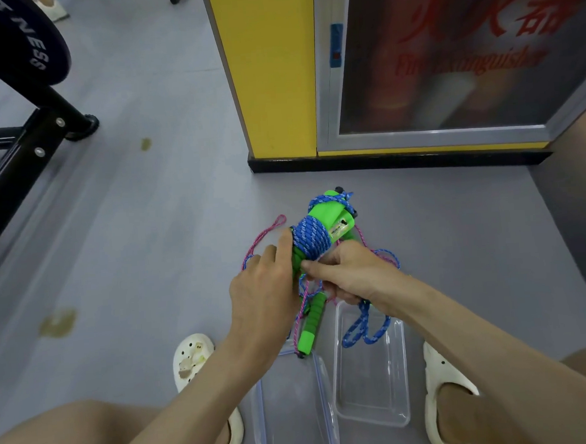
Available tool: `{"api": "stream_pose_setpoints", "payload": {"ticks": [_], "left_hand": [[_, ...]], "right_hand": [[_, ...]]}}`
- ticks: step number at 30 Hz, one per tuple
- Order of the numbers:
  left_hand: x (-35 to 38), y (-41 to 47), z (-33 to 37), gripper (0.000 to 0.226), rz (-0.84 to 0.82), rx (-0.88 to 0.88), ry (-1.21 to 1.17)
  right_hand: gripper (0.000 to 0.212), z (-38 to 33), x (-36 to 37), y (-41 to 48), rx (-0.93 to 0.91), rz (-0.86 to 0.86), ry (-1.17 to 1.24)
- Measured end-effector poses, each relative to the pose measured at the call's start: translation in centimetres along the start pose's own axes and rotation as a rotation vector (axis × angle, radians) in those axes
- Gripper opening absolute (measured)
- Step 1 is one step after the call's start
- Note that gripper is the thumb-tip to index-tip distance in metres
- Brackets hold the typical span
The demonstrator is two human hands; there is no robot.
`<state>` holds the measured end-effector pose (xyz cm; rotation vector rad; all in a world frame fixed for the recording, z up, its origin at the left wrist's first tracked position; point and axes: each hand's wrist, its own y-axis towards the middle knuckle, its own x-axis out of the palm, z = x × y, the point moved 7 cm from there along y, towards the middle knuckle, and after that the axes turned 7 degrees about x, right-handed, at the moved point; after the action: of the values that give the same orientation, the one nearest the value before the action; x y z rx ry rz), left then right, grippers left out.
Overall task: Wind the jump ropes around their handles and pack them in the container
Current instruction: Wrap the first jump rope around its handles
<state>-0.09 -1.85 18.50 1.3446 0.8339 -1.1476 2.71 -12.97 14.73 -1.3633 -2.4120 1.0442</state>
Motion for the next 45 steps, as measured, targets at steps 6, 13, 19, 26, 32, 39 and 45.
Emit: {"api": "stream_pose_setpoints", "payload": {"ticks": [6,13,19,26,32,39,45], "left_hand": [[0.1,-0.5,1.0,0.069,0.060,0.071,-0.093],[3.0,-0.8,1.6,0.084,-0.270,-0.011,-0.701],[2.6,0.5,-2.3,0.039,-0.232,-0.621,-1.302],[3.5,-1.9,-0.2,0.054,-0.670,-0.714,-1.581],[3.5,-0.9,-2.7,0.054,-0.407,-0.760,-1.433],[3.0,-0.4,-4.1,0.054,-0.228,-0.851,-1.314],[1.5,0.3,-6.5,0.054,-0.016,-0.905,-1.260]], "right_hand": [[0.065,-0.3,-0.2,-0.5,-0.017,-0.005,0.107],[0.049,0.5,-1.9,0.0,0.017,0.150,0.268],[0.041,0.2,-0.9,0.0,0.017,-0.050,0.277],[0.060,-0.3,0.0,-0.8,-0.084,-0.176,0.009],[0.035,-0.4,-0.5,-0.9,-0.091,-0.143,0.060],[0.013,-0.4,-2.3,-0.1,-0.062,0.039,0.032],[0.015,-0.6,-3.4,-0.5,-0.060,0.067,-0.113]]}}
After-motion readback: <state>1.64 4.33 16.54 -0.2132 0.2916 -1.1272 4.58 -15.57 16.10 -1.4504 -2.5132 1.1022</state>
